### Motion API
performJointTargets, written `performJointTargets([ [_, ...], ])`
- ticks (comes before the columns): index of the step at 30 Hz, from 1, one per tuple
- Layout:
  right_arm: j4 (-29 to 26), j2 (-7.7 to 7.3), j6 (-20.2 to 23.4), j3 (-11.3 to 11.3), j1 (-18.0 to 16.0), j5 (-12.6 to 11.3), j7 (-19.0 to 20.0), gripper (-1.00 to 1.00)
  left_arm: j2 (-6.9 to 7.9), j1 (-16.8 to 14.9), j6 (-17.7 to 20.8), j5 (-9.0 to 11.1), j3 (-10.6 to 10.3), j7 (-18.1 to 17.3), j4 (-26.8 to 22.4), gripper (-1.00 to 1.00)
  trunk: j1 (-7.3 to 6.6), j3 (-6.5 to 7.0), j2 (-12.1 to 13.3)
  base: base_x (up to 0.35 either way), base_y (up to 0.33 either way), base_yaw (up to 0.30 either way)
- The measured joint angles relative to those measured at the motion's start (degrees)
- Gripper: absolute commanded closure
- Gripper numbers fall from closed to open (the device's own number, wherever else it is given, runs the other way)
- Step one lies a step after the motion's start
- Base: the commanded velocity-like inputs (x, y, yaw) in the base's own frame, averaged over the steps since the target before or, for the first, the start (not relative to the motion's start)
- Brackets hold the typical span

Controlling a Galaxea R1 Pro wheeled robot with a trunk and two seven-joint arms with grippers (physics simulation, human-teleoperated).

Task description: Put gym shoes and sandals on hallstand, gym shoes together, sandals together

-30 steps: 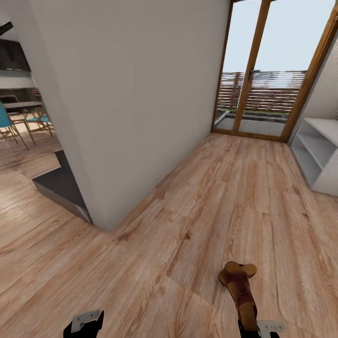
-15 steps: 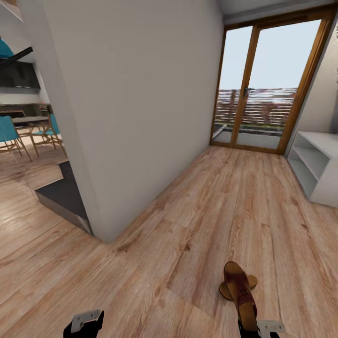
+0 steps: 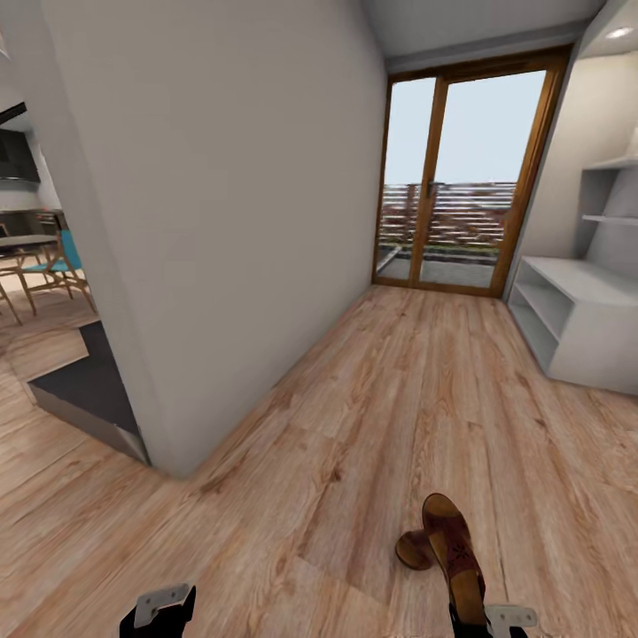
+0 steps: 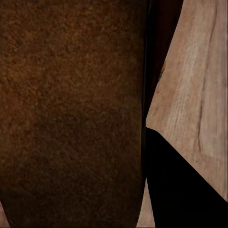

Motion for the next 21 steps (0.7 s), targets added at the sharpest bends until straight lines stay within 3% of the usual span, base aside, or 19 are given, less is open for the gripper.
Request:
performJointTargets([
  [6, -0.3, -0.05, 0.1, -0.1, 0.0, -0.1, -0.1, 1.00, -0.06, 0.0, -0.1, 0.0, 0.0, 0.0, 0.0, -1.00, -0.02, 0.03, 0.0, 0.147, -0.090, -0.186],
  [9, -0.3, -0.05, 0.1, -0.1, 0.0, 0.0, 0.0, 1.00, -0.07, 0.0, -0.1, 0.0, 0.0, 0.0, 0.0, -1.00, -0.02, 0.03, 0.0, 0.222, -0.186, -0.031],
  [21, -0.2, 0.79, 0.1, -0.1, -0.1, 0.1, -0.2, 1.00, -0.08, 0.4, -0.1, 0.0, 0.2, 0.1, 0.0, -1.00, 0.00, 0.03, 0.0, 0.000, 0.000, 0.000],
])
